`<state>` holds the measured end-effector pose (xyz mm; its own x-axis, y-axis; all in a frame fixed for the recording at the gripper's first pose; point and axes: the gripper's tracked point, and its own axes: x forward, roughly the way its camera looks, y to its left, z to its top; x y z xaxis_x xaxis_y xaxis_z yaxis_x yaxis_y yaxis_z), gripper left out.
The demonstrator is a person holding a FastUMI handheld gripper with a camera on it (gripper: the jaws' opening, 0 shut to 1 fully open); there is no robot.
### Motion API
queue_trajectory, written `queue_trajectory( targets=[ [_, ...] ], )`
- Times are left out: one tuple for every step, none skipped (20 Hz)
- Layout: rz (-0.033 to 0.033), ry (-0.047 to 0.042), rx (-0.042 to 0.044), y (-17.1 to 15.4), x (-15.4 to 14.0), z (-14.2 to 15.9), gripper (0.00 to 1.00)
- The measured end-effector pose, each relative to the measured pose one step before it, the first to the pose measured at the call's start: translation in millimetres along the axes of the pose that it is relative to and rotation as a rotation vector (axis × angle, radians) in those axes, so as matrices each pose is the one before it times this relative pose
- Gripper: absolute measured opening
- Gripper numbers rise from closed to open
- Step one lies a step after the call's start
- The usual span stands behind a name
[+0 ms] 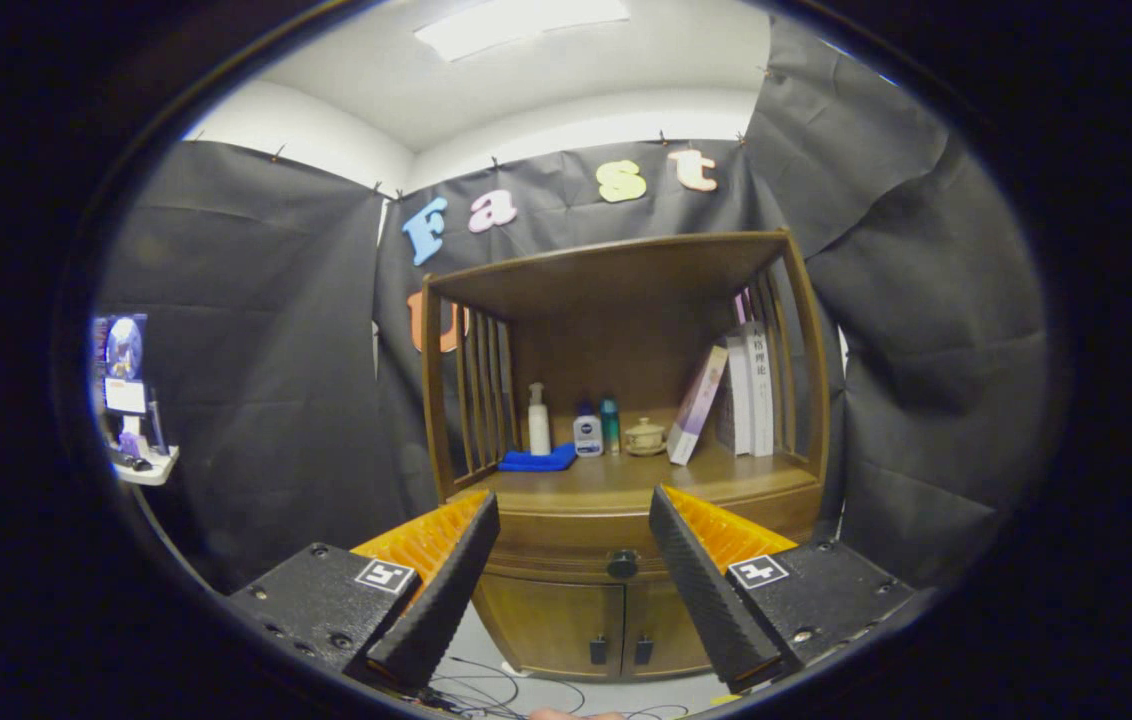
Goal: Pull open the drawer, take out the items inside it, and place them on the countertop above the cabinet.
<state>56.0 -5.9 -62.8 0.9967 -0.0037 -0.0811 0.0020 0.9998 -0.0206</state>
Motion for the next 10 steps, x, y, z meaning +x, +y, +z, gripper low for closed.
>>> queue_trajectory(
  targets=[
    [-0.00508,0.01281,-0.00305,-2.80,10.71,-8.86,0.99],
    [-0.00686,0.01562,-0.00510,-2.97,10.87,-11.77,0.99],
    [-0.00697,0.02150,-0.00581,-2.88,10.91,-11.46,0.99],
    [-0.01020,0.01892,-0.00011,-4.00,11.88,-11.30,0.99],
    [-0.01319,0.02699,-0.00014,-5.30,13.71,-12.92,0.99],
    [-0.01810,0.01680,0.00218,-6.14,13.47,-11.71,0.99],
    [-0.00715,0.01522,0.00170,-4.78,14.06,-9.48,0.99],
    [-0.00428,0.01907,0.00189,-3.91,15.82,-10.18,0.99],
    [-0.00211,0.02100,-0.00110,-3.51,13.59,-10.35,0.99],
    [-0.00244,0.01648,-0.00169,-3.43,14.52,-8.36,0.99]
  ],
)
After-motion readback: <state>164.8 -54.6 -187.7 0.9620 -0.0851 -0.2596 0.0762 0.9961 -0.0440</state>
